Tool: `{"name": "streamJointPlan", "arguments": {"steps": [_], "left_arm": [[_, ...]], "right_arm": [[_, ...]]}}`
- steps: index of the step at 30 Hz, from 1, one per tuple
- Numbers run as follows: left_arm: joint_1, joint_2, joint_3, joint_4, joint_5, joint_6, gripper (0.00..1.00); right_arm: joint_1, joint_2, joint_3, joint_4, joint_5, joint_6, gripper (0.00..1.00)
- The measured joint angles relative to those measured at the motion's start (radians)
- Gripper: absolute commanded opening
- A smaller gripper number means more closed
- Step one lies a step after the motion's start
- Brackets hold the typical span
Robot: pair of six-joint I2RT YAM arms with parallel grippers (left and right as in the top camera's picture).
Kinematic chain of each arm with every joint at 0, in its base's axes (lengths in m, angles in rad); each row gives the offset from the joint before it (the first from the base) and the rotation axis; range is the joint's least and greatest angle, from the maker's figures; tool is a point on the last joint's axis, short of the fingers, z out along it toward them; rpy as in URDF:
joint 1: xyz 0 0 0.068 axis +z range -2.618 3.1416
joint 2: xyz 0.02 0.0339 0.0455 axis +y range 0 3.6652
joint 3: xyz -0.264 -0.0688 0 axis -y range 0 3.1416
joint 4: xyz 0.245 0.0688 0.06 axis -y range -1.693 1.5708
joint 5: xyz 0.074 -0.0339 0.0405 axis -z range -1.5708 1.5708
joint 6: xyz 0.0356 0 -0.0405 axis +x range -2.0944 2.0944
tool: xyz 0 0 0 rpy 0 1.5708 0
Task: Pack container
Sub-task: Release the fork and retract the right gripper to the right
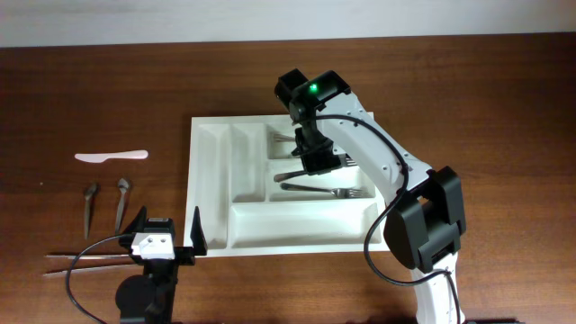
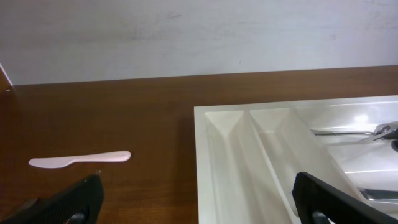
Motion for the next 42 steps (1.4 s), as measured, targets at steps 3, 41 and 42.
{"name": "streamJointPlan", "arguments": {"steps": [3,41,42], "left_arm": [[0.0,0.0,0.0,0.0,0.0,0.0,0.99],[0.0,0.0,0.0,0.0,0.0,0.0,0.99],[0.0,0.0,0.0,0.0,0.0,0.0,0.99]], "right_arm": [[-0.009,0.0,0.0,0.005,0.0,0.004,0.15],[-0.764,-0.112,0.193,-0.248,0.195,-1.735,0.99],[-0.777,-0.14,0.192,-0.248,0.183,-1.751,0.99]]}}
